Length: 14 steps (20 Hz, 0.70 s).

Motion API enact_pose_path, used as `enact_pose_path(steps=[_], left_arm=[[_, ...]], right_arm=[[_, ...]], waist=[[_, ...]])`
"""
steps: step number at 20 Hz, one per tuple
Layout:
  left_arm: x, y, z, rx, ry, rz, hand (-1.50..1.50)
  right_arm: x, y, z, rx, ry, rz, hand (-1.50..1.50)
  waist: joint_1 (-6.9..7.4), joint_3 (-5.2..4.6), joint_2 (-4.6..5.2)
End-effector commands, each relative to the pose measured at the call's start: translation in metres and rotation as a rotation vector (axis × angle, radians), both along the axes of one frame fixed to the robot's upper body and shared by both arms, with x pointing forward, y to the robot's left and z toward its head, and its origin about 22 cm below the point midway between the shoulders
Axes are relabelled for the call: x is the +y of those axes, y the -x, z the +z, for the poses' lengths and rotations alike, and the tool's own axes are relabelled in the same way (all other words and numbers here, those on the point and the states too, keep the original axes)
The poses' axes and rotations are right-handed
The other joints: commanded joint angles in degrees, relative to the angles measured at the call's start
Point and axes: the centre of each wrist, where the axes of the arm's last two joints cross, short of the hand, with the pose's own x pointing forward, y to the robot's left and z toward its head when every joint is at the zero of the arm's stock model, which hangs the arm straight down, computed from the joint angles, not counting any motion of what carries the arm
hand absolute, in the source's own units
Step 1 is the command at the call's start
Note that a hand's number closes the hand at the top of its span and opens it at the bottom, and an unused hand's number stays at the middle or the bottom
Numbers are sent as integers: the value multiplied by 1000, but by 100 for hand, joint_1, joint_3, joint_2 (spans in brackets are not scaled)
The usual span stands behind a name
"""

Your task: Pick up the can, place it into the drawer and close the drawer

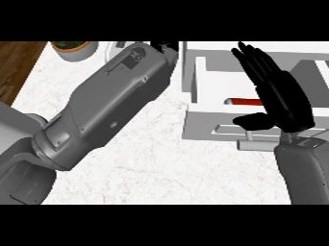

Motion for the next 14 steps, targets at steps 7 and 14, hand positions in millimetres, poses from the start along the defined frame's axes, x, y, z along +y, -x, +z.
enact_pose_path(steps=[7, 14], left_arm=[[53, -1, 2, 3, -1, 51, -150], [67, 4, 12, 1, -11, 57, -150]], right_arm=[[28, -54, -67, 46, 153, -88, -150], [34, -83, -83, 7, 217, -163, -150]], waist=[[77, 3, -3], [16, 5, 15]])
